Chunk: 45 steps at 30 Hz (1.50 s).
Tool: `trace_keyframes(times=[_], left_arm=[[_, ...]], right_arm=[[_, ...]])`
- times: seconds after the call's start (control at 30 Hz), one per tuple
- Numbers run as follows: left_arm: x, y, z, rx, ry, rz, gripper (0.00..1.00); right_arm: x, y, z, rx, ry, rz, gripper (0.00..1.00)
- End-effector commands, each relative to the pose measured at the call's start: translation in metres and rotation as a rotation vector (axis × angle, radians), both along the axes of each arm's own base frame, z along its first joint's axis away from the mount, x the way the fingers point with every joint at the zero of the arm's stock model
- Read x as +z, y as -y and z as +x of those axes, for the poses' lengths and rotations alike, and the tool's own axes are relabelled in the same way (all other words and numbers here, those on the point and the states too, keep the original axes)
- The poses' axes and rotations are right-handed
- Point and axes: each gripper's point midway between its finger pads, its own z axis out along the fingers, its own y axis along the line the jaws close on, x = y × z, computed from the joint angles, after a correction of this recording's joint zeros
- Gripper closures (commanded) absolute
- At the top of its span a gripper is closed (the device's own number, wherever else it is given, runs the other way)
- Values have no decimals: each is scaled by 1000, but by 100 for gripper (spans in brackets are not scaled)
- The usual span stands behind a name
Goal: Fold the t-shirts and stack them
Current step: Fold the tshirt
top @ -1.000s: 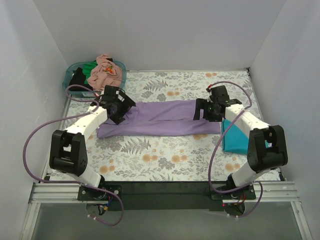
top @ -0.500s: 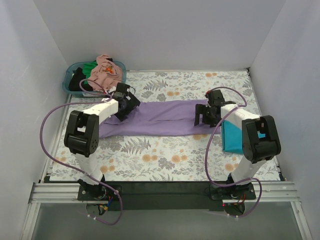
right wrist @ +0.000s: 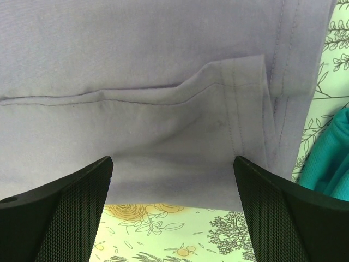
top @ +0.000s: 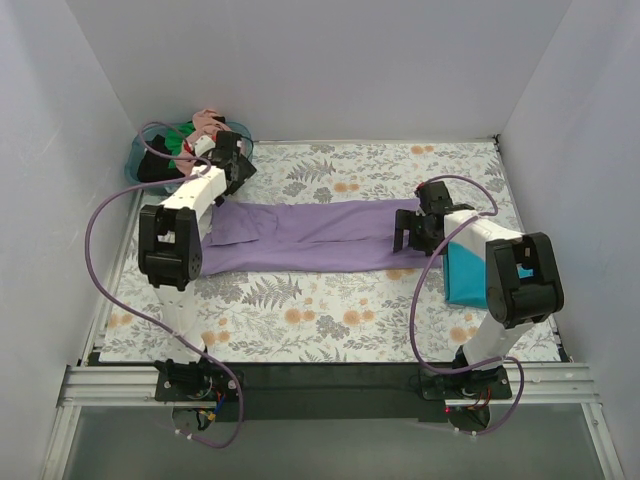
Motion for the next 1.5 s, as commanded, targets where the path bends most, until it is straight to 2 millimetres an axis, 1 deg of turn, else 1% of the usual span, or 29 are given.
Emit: trace_keyframes(times=[0.0,0.03,0.07,0.1,0.13,0.17,0.23,0.27,0.33,0.37,0.43,0.47,0.53,0.6,0.67,0.7,0.8,0.83,0.87,0.93,0.97,1.03,1.07,1.13,1.17,1.23,1.33,1.4,1.47], left_arm=[[20,26,-24,-120,-15,-18,3],[20,32,-43,-146,-26,-37,3],[25,42,-52,-169,-15,-45,3],[28,46,-59,-166,-2,-58,3],[41,51,-70,-180,29,-69,3],[26,60,-87,-210,-3,-71,3],[29,73,-99,-255,15,-104,3],[18,84,-110,-290,-12,-126,3],[13,93,-113,-304,-14,-128,3],[3,97,-114,-305,-37,-134,3],[-6,101,-113,-313,-56,-154,3],[-16,107,-113,-327,-84,-174,3],[-25,111,-113,-339,-105,-186,3],[-37,107,-116,-305,-127,-175,3],[-42,103,-116,-290,-131,-160,3],[-46,101,-116,-280,-139,-151,3],[-51,97,-115,-259,-142,-129,3],[-55,87,-111,-223,-138,-84,3],[-59,79,-114,-198,-162,-58,3],[-60,65,-109,-149,-160,2,2],[-55,58,-104,-127,-154,14,2],[-53,47,-98,-98,-142,39,2],[-49,35,-90,-65,-128,59,2],[-45,24,-80,-57,-119,63,2],[-42,15,-71,-39,-104,63,2],[-37,1,-61,-17,-86,75,2],[-27,-1,-41,-24,-25,71,2],[-14,1,-25,-39,21,74,2],[-4,0,-14,-49,50,94,2]], right_arm=[[5,8,-3,-10,19,-23,2],[5,7,-3,-10,18,-20,2],[3,8,-4,-12,15,-23,2],[1,8,-6,-14,7,-26,2],[0,9,-7,-15,4,-26,2],[-2,10,-9,-19,-3,-30,2],[-6,11,-12,-21,-13,-34,2],[-7,11,-13,-22,-16,-35,2],[-10,11,-14,-24,-27,-35,1],[-10,11,-15,-23,-29,-34,2],[-13,11,-17,-24,-37,-34,2],[-13,11,-18,-25,-38,-34,2],[-14,13,-18,-28,-41,-37,2],[-14,14,-19,-32,-42,-40,2],[-15,15,-20,-31,-42,-44,2],[-15,17,-20,-32,-43,-48,2],[-15,19,-21,-36,-41,-49,2],[-16,19,-22,-37,-44,-50,2],[-14,20,-21,-39,-40,-49,2],[-14,21,-22,-40,-39,-51,2],[-13,22,-23,-42,-35,-55,1],[-15,25,-25,-45,-42,-59,2],[-14,26,-25,-48,-39,-61,2],[-17,29,-27,-54,-48,-64,2],[-17,31,-29,-57,-50,-67,2],[-19,35,-30,-69,-56,-72,2],[-20,38,-31,-75,-59,-75,2],[-20,39,-31,-79,-59,-75,2],[-20,39,-32,-76,-60,-75,2]])
